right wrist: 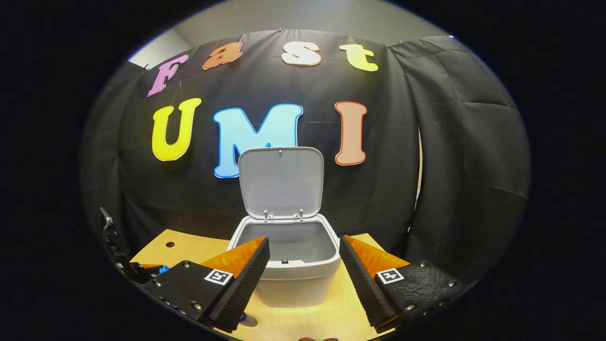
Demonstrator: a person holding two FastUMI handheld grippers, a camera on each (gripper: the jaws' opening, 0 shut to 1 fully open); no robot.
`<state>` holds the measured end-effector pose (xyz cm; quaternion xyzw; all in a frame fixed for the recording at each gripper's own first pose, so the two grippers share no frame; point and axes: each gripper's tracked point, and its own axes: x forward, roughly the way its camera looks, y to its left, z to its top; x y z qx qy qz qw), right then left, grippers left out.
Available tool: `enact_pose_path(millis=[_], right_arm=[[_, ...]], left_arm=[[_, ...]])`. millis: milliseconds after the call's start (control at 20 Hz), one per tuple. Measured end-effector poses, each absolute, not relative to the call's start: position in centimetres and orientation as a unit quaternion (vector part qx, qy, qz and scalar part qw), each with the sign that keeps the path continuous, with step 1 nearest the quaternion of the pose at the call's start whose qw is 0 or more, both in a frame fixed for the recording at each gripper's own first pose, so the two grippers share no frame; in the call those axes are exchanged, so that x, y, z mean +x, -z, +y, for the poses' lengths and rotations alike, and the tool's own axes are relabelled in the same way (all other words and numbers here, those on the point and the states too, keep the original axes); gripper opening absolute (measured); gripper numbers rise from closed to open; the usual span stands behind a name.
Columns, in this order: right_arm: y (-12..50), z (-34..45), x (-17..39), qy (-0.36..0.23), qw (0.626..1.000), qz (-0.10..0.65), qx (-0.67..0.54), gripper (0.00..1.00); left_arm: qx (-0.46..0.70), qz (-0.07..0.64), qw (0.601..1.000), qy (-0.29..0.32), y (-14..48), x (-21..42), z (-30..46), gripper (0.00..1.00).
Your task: Press the lid of the desktop garbage bin to open it, pick up the crumpled paper on the desktop and throw it into the bin, then pick up the pop can on the desktop and drop it into the bin, and finally close the garbage bin lid.
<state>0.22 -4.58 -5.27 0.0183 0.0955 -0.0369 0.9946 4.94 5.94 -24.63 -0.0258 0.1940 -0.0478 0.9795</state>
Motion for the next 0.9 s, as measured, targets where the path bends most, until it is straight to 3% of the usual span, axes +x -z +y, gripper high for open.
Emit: enact_pose_path(millis=[250, 400, 600, 900], right_arm=[[6.0, -5.9, -0.9, 0.052, 0.993, 0.099, 0.029, 0.95], [6.5, -6.7, -1.6, 0.062, 0.992, 0.103, 0.033, 0.95], [7.1, -7.9, -2.6, 0.074, 0.991, 0.109, 0.034, 0.95], [7.7, -9.7, -4.3, 0.100, 0.987, 0.115, 0.043, 0.95]], left_arm=[[-0.029, 0.152, 0.984, 0.086, 19.6, 7.9, 1.6, 0.50], [-0.025, 0.131, 0.985, 0.113, 16.9, 9.2, -1.3, 0.55], [-0.027, 0.098, 0.983, 0.151, 12.8, 10.4, -5.3, 0.50], [-0.026, 0.064, 0.976, 0.206, 8.2, 12.9, -12.3, 0.51]])
